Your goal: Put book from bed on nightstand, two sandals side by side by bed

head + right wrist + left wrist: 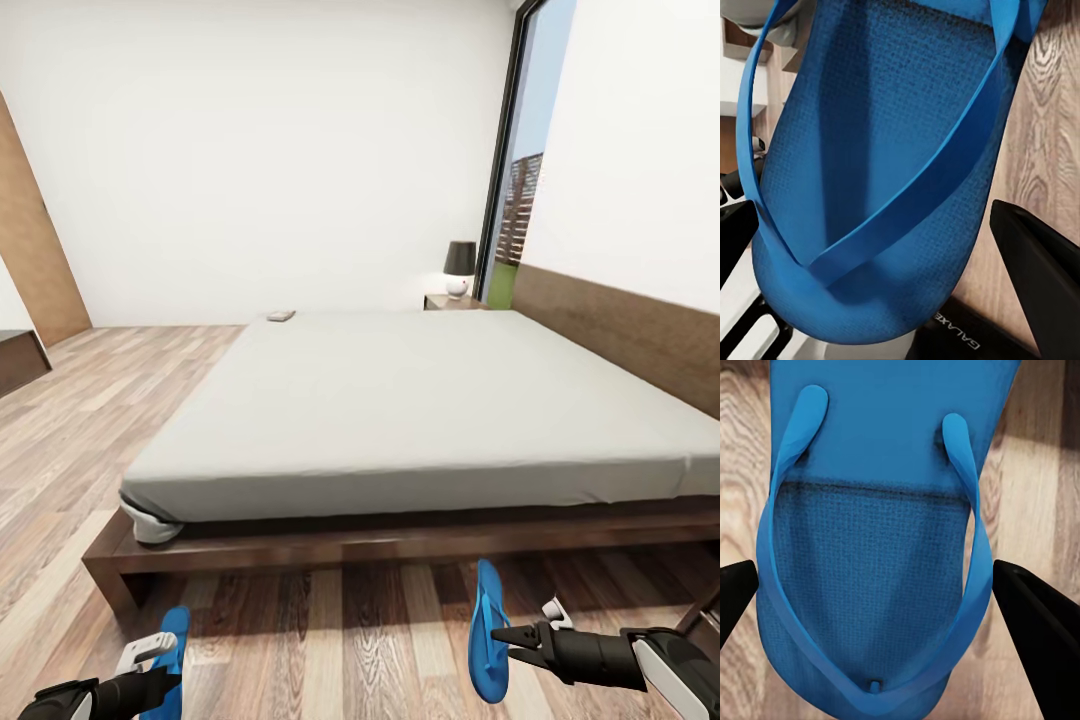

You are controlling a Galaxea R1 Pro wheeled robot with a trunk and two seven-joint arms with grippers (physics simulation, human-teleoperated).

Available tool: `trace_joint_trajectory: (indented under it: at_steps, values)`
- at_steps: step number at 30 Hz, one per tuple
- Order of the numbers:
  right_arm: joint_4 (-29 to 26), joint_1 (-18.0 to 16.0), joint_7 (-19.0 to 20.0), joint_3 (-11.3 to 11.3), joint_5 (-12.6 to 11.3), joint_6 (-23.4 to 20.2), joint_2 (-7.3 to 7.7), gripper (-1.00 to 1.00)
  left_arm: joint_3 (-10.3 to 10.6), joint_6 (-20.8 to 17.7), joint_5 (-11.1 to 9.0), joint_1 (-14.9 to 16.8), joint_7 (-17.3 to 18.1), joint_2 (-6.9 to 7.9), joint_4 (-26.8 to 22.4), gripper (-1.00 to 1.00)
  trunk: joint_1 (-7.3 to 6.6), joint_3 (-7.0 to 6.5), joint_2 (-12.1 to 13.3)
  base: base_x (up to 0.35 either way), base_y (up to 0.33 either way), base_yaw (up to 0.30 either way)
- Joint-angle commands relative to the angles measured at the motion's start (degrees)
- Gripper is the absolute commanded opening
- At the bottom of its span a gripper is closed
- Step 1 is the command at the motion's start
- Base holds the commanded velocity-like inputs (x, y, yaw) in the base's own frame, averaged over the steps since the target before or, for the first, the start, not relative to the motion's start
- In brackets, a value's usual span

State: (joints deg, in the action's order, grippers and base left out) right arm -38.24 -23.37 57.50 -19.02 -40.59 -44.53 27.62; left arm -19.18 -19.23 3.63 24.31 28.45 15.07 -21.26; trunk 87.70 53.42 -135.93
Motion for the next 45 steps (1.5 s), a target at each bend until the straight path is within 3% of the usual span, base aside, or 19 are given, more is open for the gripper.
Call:
trace_joint_trajectory:
  at_steps: [1, 18, 45]
  values:
    - [0.00, -0.07, -0.02, -0.23, -0.54, -0.38, 0.06, -1.00, -0.50, -0.45, 0.32, 0.04, 0.38, -0.05, -0.10, -1.00, 0.21, 0.24, -0.44, 0.000, 0.000, 0.000]
    - [0.00, -0.09, -0.05, -0.19, -0.54, -0.35, 0.06, -1.00, -0.42, -0.39, 0.32, 0.04, 0.38, -0.05, -0.10, -1.00, 3.95, 3.29, -7.26, 0.000, 0.000, 0.000]
    - [0.00, -0.09, -0.11, -0.19, -0.45, -0.29, 0.06, -1.00, -0.42, -0.37, 0.32, 0.04, 0.38, -0.13, -0.10, -1.00, 4.67, 9.27, -7.67, 0.000, 0.000, 0.000]
